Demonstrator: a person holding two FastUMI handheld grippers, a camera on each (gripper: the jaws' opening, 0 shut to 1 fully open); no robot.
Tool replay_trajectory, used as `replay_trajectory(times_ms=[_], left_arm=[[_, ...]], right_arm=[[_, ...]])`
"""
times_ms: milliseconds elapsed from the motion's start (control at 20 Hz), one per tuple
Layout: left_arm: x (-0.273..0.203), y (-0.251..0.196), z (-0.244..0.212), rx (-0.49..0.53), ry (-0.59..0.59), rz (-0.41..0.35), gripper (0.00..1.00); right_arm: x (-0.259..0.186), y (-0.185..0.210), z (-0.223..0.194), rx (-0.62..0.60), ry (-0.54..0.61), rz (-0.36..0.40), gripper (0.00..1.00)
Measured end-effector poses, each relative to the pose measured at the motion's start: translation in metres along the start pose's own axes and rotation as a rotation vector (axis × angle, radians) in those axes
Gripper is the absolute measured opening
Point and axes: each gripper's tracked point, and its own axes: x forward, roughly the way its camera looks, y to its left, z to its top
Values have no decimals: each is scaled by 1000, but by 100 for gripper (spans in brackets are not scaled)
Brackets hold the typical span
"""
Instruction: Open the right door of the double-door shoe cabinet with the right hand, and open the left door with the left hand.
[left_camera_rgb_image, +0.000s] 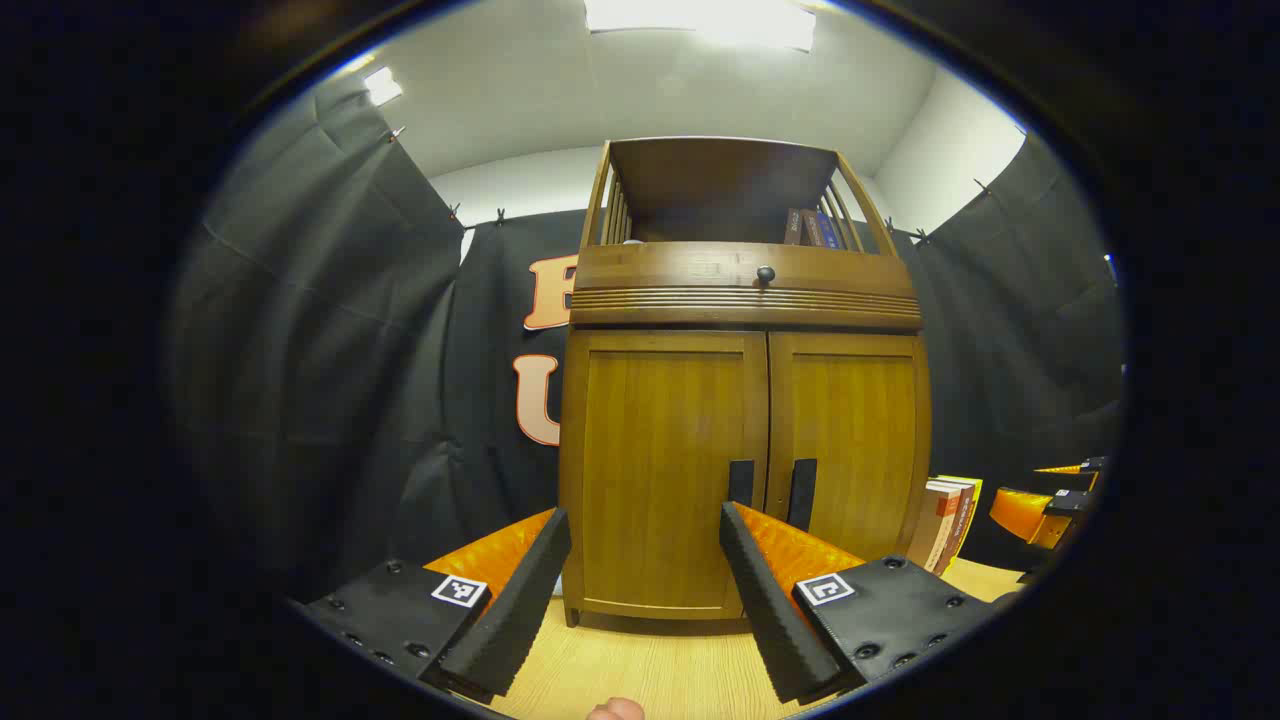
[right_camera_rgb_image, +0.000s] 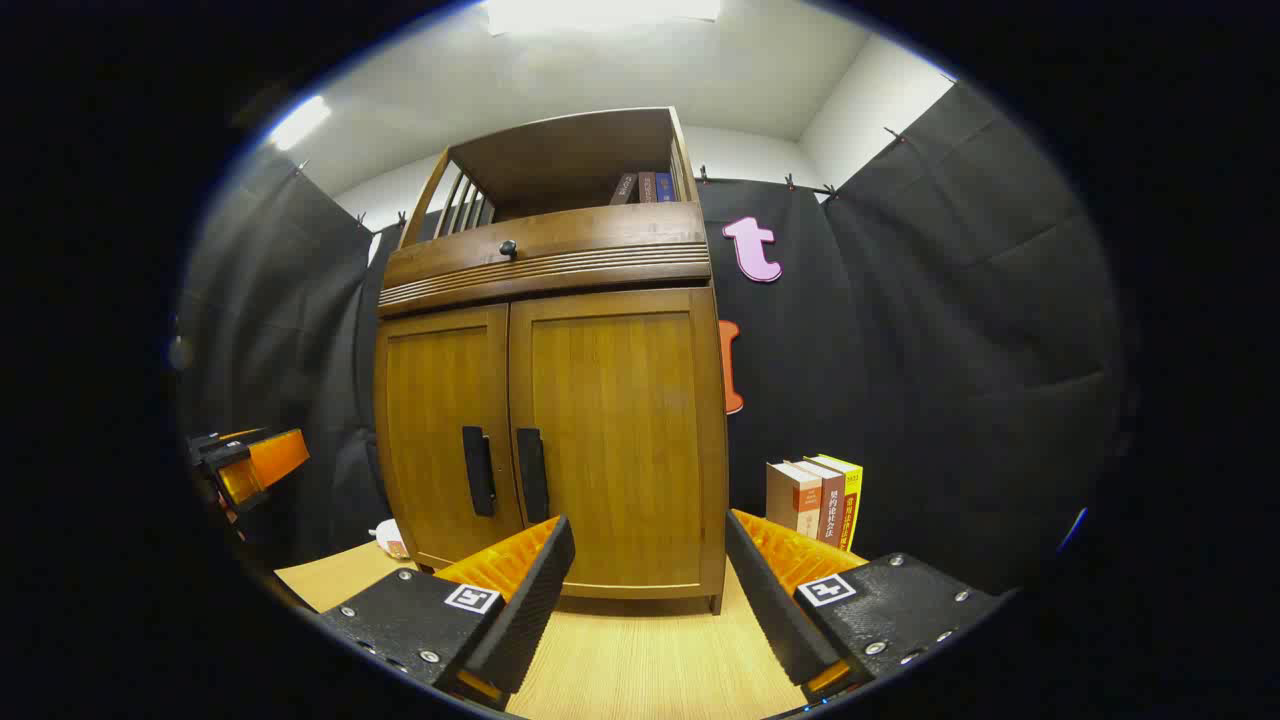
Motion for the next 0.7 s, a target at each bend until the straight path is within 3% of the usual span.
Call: replay_trajectory(times_ms=[100,150,700], left_arm=[[0,2,5,12,-8,-1,98],[0,2,7,18,-12,-2,97],[-6,1,12,10,-14,-1,96]], right_arm=[[-3,-1,4,-4,-11,-4,99],[-4,-1,5,-3,-14,-5,92],[-10,-3,5,15,-14,-23,93]])
